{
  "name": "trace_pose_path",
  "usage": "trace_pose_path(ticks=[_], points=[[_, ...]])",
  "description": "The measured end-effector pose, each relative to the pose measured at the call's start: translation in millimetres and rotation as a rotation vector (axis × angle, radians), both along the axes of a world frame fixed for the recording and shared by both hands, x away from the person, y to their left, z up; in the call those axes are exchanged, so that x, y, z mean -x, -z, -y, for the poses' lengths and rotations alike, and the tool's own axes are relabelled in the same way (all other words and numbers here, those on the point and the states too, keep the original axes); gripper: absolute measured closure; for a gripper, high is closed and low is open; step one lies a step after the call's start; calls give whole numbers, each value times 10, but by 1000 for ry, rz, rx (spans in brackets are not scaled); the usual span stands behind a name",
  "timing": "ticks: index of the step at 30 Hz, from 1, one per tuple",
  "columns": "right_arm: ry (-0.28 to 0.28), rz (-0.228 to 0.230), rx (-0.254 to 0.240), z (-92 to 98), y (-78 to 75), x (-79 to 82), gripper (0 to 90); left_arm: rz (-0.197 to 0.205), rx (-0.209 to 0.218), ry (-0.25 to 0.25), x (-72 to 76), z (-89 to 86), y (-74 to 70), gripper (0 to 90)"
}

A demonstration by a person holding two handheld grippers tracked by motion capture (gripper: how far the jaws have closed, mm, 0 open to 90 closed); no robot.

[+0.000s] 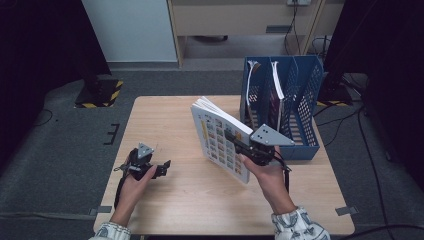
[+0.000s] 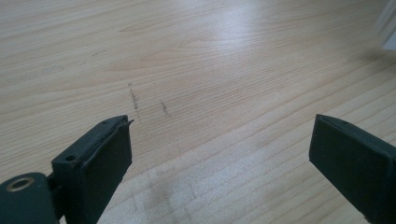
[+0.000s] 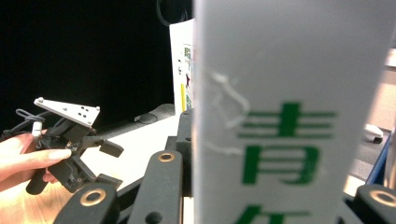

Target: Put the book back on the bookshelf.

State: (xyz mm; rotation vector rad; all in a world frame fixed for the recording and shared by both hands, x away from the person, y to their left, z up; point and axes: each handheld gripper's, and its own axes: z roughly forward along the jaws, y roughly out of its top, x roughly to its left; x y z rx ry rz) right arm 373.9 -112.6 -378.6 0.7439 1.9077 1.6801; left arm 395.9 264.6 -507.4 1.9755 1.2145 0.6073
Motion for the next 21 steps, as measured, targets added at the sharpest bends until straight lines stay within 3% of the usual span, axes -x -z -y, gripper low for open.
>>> trace_pose_path(ticks=[21], points=[[2, -11, -3, 249, -11, 159, 736, 6, -11, -5, 4, -7, -4, 58]])
